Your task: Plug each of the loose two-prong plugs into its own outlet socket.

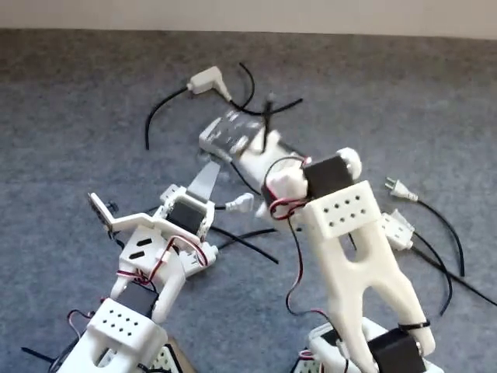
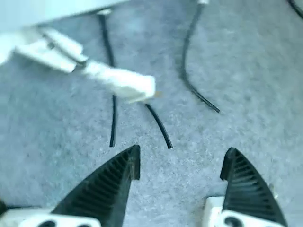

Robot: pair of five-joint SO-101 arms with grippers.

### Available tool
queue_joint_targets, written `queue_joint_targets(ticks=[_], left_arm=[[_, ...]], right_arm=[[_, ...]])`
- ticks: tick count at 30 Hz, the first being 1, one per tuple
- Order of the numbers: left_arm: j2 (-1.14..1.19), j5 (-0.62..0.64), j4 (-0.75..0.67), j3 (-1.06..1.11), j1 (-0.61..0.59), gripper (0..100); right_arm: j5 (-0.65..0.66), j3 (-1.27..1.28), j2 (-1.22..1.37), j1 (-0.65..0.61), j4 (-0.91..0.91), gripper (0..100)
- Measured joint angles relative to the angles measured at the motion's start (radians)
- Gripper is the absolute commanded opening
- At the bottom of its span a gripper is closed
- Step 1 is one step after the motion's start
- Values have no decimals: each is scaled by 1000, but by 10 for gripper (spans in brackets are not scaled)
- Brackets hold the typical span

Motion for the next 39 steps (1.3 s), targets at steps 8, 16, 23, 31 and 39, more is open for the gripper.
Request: queue_joint_targets(ticks=[8, 16, 23, 31, 39], left_arm=[[0, 0, -78, 0, 49, 6], [0, -5, -81, -12, 149, 6], [0, -86, -81, -61, 203, 6], [0, -153, -81, -63, 229, 6], [0, -153, -189, -29, 132, 6]], right_arm=[[206, 0, -245, -114, 54, 275], [276, -3, -261, -120, 118, 276], [321, -8, -273, -120, 130, 276], [339, 28, -273, -120, 130, 277], [339, 120, -273, -120, 130, 277]])
